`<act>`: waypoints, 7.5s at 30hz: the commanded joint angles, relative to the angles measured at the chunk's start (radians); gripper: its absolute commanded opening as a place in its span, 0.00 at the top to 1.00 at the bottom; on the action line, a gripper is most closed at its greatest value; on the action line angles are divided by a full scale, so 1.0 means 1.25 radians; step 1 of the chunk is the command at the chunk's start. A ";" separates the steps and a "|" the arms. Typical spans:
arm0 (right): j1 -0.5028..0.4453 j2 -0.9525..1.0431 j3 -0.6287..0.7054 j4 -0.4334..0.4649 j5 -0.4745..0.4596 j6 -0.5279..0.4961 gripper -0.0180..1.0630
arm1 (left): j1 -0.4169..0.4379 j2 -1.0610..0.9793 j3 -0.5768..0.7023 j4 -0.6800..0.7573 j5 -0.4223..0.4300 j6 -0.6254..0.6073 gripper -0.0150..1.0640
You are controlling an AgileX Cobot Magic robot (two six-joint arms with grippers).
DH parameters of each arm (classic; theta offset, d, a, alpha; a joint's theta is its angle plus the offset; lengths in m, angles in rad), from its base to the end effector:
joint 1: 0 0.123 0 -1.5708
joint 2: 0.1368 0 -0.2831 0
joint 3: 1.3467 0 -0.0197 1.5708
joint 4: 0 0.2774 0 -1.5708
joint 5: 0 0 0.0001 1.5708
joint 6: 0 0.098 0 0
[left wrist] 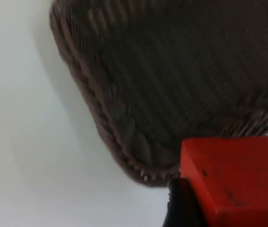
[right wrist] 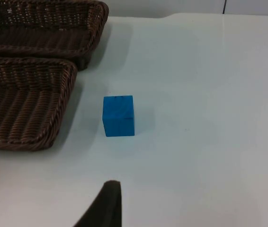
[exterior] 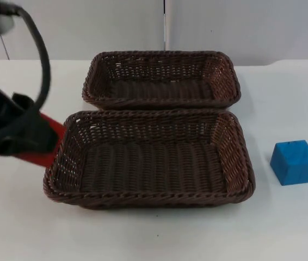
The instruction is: Pick up one cube with the left hand and place it into the upper basket. Pick up one cube with the right hand and place it into the lower basket.
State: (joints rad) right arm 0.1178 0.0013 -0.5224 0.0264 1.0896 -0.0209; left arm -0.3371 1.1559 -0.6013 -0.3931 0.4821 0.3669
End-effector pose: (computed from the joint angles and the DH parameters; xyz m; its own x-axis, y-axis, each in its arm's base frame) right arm 0.0223 0.0050 0.2913 -0.4583 -0.0630 -0.8866 -0.1421 0.9899 0.0031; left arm 0.2182 -0.0950 0.2112 -0.7430 0.2758 -0.6098 0.4384 0.8890 -0.1320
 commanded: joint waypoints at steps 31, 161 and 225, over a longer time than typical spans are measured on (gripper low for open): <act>-0.004 -0.001 0.006 0.002 -0.008 -0.004 0.01 | -0.005 -0.039 -0.002 -0.058 -0.094 -0.007 0.99; -0.004 -0.001 0.006 0.001 -0.008 -0.004 0.01 | 0.000 0.703 -0.959 -0.008 0.130 0.062 0.28; -0.004 -0.001 0.006 -0.001 -0.008 -0.008 0.01 | 0.000 -0.092 -0.183 -0.056 -0.054 0.050 0.28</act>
State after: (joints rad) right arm 0.1178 0.0013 -0.5224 0.0264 1.0896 -0.0209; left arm -0.3371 1.0674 -0.8464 -0.4505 0.4113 0.4353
